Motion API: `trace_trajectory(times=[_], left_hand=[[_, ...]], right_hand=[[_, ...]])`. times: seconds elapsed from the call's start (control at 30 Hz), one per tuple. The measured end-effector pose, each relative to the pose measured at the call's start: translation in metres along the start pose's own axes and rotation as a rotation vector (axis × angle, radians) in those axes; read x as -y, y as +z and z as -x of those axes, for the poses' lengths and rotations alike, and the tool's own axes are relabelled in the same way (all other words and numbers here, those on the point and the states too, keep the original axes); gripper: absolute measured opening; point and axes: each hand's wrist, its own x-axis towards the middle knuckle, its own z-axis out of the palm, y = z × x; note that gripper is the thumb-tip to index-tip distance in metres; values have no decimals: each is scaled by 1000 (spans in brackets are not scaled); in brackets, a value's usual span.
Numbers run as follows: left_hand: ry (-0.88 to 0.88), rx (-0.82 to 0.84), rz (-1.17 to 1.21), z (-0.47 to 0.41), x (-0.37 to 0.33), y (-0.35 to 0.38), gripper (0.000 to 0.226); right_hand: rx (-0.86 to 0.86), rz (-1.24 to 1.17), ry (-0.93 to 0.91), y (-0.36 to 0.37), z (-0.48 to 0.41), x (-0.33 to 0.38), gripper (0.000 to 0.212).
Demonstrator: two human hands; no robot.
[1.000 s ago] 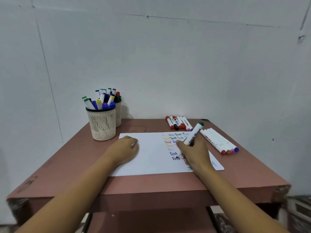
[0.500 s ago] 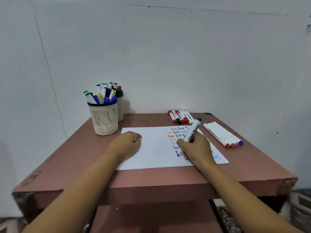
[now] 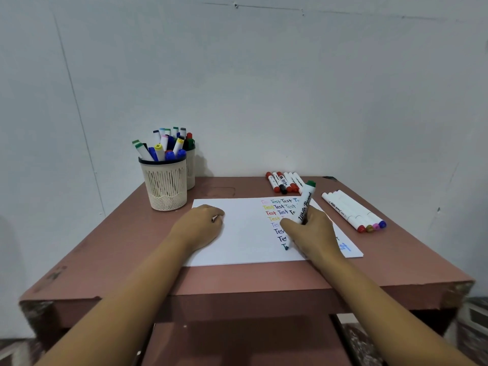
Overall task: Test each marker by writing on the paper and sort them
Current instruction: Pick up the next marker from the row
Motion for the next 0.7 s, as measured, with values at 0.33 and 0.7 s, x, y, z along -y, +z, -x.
trace_trajectory(times=[0.33, 0.7], left_hand=[[7, -1, -5, 0, 1, 1, 35], [12, -8, -5, 0, 1, 0, 35]], right_hand=[[-76, -28, -3, 0, 0, -2, 22], [-90, -14, 0, 0, -2, -3, 24]])
